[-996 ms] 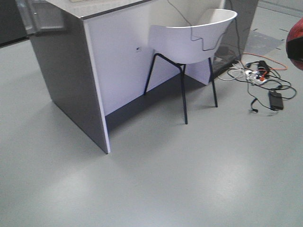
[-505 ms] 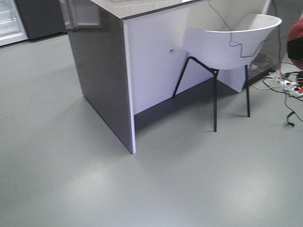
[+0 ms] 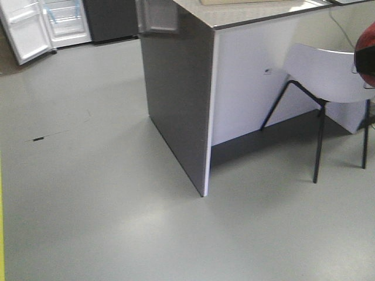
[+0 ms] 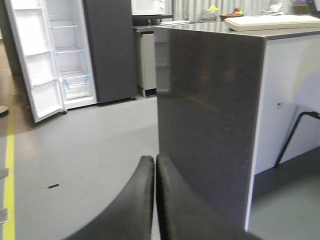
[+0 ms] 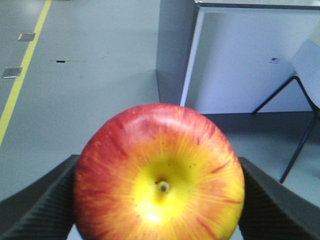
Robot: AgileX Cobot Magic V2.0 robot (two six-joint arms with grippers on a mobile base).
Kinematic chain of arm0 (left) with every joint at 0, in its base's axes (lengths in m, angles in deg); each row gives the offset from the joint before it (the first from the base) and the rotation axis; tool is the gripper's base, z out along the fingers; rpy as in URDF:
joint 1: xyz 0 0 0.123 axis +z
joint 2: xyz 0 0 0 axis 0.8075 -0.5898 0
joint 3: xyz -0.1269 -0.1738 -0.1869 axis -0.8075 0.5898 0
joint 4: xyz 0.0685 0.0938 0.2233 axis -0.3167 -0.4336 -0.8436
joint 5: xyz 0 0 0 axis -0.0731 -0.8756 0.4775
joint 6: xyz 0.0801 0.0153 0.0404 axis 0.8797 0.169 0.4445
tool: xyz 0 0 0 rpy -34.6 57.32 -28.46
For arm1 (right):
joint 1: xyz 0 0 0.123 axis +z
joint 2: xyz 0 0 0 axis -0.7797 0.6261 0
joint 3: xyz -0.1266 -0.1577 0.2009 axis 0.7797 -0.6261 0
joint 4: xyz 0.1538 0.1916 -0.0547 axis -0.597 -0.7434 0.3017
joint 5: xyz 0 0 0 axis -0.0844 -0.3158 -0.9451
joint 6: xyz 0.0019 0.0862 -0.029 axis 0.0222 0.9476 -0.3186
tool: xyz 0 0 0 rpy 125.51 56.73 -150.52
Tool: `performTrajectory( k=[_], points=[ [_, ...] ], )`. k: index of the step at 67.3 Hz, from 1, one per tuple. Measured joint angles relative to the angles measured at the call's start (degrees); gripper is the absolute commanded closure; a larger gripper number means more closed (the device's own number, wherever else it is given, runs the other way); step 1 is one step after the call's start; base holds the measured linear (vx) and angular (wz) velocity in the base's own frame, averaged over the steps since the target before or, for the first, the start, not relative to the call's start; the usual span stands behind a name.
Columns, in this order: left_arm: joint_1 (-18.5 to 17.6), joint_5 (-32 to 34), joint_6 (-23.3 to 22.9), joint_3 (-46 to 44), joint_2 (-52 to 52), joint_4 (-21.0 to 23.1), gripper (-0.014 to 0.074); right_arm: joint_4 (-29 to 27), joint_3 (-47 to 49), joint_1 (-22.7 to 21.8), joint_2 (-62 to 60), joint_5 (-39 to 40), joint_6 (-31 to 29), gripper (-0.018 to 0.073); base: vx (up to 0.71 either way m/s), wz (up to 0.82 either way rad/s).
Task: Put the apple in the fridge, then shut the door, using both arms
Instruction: 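Drive away from the counter holding the apple in the right gripper, then drive toward the open refrigerator carrying the apple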
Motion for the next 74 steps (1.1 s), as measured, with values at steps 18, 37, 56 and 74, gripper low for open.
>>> performTrajectory(
  k=[18, 37, 56, 74],
  points=[
    [0.0, 0.0, 0.0, 0.0, 0.0, 0.0, 0.0603, 0.0, 0.0, 0.0, 0.0, 0.0, 0.0, 0.041, 0.08, 0.3],
    [0.0, 0.0, 0.0, 0.0, 0.0, 0.0, 0.0603, 0.0, 0.0, 0.0, 0.0, 0.0, 0.0, 0.041, 0.07, 0.18],
    [0.0, 0.0, 0.0, 0.0, 0.0, 0.0, 0.0603, 0.0, 0.0, 0.0, 0.0, 0.0, 0.0, 0.041, 0.06, 0.11],
    [0.0, 0.0, 0.0, 0.0, 0.0, 0.0, 0.0603, 0.0, 0.0, 0.0, 0.0, 0.0, 0.0, 0.041, 0.05, 0.09]
  ],
)
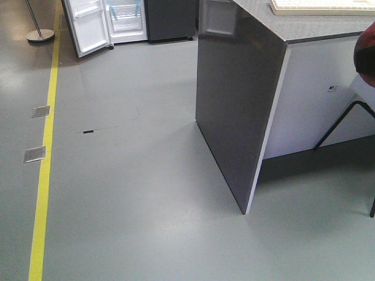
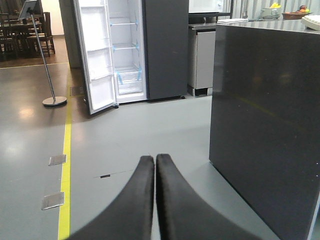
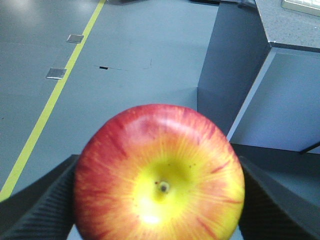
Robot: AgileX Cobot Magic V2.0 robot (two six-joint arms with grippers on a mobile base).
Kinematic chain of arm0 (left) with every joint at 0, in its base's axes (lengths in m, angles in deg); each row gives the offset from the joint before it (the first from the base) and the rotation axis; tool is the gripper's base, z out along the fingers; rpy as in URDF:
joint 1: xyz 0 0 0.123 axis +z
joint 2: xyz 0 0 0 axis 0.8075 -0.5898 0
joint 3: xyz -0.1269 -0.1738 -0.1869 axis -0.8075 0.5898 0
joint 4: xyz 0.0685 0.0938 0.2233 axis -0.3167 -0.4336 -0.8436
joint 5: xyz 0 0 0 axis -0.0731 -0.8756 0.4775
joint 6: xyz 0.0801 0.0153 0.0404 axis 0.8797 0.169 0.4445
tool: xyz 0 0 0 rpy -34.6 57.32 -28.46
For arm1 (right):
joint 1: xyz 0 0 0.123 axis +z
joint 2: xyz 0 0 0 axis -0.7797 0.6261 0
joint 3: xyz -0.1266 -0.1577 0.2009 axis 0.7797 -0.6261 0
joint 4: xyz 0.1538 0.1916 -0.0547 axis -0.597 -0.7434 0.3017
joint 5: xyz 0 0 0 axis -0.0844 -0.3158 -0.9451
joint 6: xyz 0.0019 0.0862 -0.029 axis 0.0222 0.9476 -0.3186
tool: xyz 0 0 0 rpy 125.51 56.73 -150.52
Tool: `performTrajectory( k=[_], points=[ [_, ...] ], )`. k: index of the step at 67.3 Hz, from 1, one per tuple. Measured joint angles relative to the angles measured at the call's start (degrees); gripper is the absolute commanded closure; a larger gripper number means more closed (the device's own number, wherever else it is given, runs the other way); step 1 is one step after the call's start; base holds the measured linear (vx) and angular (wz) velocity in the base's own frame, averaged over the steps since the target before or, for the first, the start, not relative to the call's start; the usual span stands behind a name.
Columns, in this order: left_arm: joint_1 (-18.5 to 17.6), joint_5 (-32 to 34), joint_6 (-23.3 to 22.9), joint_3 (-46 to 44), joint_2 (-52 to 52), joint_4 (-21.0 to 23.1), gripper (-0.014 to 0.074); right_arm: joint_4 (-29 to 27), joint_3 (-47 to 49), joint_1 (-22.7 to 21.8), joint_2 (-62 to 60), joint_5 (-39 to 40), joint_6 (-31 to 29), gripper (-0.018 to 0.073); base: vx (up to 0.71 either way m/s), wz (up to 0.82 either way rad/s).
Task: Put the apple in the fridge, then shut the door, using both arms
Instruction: 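Drive toward the open refrigerator carrying the apple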
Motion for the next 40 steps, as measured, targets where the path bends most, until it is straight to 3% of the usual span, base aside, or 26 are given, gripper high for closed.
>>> performTrajectory(
  k=[40],
  points=[
    [0.0, 0.0, 0.0, 0.0, 0.0, 0.0, 0.0603, 0.0, 0.0, 0.0, 0.0, 0.0, 0.0, 0.041, 0.05, 0.06]
  ],
)
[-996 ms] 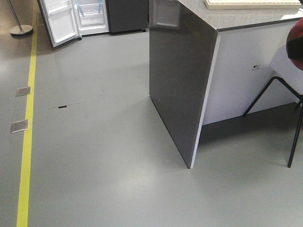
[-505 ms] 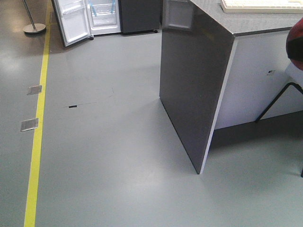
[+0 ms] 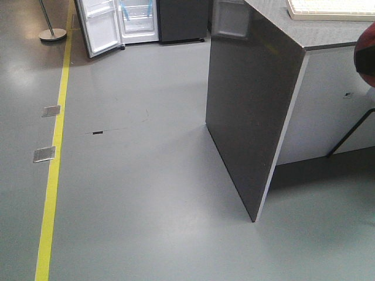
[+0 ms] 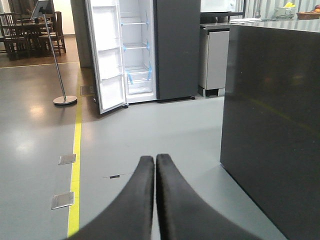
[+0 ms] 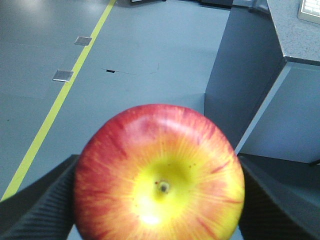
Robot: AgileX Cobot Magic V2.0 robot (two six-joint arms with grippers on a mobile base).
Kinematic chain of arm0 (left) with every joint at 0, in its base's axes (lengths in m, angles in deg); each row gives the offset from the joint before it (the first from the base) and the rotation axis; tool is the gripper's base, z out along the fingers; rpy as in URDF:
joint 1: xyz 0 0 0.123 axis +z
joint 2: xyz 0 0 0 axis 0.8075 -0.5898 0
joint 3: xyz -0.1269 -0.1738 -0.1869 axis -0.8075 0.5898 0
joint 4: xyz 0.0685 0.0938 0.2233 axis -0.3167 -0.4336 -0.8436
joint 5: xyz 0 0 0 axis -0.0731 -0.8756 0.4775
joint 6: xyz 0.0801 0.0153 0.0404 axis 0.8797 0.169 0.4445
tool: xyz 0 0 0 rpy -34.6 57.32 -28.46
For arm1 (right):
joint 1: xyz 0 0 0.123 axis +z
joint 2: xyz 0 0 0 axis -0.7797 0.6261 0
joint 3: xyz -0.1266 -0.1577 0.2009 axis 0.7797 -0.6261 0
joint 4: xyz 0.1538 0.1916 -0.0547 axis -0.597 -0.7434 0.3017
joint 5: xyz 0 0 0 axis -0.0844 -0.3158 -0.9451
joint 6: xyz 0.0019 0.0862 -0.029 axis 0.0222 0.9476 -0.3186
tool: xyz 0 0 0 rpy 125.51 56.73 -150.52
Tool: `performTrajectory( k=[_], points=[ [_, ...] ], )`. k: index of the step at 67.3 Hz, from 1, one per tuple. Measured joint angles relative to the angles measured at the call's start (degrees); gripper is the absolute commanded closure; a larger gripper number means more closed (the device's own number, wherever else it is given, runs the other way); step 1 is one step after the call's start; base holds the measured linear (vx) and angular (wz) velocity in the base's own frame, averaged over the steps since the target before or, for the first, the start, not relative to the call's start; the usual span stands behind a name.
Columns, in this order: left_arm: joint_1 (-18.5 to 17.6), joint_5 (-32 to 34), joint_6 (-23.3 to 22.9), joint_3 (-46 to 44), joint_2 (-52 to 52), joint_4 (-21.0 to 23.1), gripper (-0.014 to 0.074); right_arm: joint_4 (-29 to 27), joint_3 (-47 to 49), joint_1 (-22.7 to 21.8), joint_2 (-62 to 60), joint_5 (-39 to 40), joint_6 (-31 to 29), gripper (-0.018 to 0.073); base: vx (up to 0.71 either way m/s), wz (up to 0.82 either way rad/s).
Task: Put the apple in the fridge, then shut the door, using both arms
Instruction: 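Drive toward the open refrigerator carrying the apple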
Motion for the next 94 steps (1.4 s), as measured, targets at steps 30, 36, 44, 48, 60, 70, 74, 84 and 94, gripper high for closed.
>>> performTrajectory(
  k=[30, 36, 44, 48, 60, 70, 74, 84, 94],
  points=[
    [0.0, 0.0, 0.0, 0.0, 0.0, 0.0, 0.0603, 0.0, 0.0, 0.0, 0.0, 0.0, 0.0, 0.041, 0.06, 0.05],
    [0.0, 0.0, 0.0, 0.0, 0.0, 0.0, 0.0603, 0.0, 0.0, 0.0, 0.0, 0.0, 0.0, 0.041, 0.08, 0.06],
    [0.0, 0.0, 0.0, 0.0, 0.0, 0.0, 0.0603, 0.0, 0.0, 0.0, 0.0, 0.0, 0.0, 0.041, 0.09, 0.06],
    [0.0, 0.0, 0.0, 0.0, 0.0, 0.0, 0.0603, 0.0, 0.0, 0.0, 0.0, 0.0, 0.0, 0.041, 0.09, 0.06],
    [0.0, 0.0, 0.0, 0.0, 0.0, 0.0, 0.0603, 0.0, 0.0, 0.0, 0.0, 0.0, 0.0, 0.041, 0.09, 0.07],
    [0.0, 0.0, 0.0, 0.0, 0.0, 0.0, 0.0603, 0.0, 0.0, 0.0, 0.0, 0.0, 0.0, 0.041, 0.1, 0.07],
    [0.0, 0.0, 0.0, 0.0, 0.0, 0.0, 0.0603, 0.0, 0.0, 0.0, 0.0, 0.0, 0.0, 0.041, 0.1, 0.06],
    [0.0, 0.0, 0.0, 0.0, 0.0, 0.0, 0.0603, 0.0, 0.0, 0.0, 0.0, 0.0, 0.0, 0.041, 0.1, 0.05],
    [0.0, 0.0, 0.0, 0.0, 0.0, 0.0, 0.0603, 0.0, 0.0, 0.0, 0.0, 0.0, 0.0, 0.041, 0.1, 0.04]
  ],
)
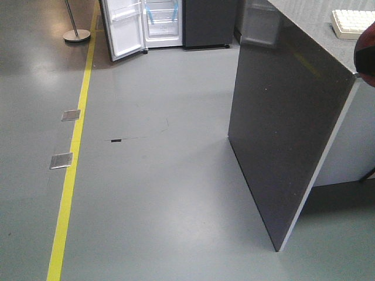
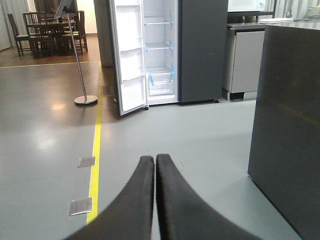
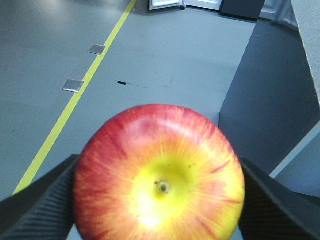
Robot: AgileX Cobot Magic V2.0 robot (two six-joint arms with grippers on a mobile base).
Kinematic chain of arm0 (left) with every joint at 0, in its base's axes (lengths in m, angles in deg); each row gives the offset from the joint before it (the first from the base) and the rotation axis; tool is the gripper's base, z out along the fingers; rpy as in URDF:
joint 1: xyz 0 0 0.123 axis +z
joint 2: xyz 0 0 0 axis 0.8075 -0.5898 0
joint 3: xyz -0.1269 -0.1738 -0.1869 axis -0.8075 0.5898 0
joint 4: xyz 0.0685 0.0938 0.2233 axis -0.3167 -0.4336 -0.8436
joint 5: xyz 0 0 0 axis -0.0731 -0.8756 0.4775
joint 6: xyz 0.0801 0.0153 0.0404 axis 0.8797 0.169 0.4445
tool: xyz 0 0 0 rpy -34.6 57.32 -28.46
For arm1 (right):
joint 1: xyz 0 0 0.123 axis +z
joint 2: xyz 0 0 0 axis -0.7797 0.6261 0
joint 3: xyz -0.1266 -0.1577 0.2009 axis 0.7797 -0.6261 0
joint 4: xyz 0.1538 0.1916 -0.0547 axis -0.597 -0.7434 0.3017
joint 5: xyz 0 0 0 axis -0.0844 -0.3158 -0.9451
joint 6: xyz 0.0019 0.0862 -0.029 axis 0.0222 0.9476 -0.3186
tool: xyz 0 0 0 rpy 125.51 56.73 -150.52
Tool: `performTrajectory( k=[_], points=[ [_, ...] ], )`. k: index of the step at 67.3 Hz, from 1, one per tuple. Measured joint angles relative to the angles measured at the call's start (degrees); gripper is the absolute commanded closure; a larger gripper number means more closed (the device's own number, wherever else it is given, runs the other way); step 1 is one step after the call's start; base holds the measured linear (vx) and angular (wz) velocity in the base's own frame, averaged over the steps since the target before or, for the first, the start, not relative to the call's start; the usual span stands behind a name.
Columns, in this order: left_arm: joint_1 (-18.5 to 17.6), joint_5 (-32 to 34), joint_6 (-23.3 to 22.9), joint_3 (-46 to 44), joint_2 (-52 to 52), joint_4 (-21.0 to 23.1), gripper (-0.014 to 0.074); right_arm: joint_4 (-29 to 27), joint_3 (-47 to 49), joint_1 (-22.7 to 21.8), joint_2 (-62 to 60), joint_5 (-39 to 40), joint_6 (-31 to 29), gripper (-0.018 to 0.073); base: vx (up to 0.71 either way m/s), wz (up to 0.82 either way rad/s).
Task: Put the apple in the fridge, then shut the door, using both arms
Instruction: 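Drive toward the open refrigerator carrying the apple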
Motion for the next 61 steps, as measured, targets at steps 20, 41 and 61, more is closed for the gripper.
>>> performTrajectory(
  k=[20, 41, 61],
  points=[
    [0.0, 0.0, 0.0, 0.0, 0.0, 0.0, 0.0603, 0.0, 0.0, 0.0, 0.0, 0.0, 0.0, 0.041, 0.1, 0.05],
    [0.0, 0.0, 0.0, 0.0, 0.0, 0.0, 0.0603, 0.0, 0.0, 0.0, 0.0, 0.0, 0.0, 0.041, 0.09, 0.04],
    [0.0, 0.0, 0.0, 0.0, 0.0, 0.0, 0.0603, 0.0, 0.0, 0.0, 0.0, 0.0, 0.0, 0.041, 0.09, 0.04]
  ],
)
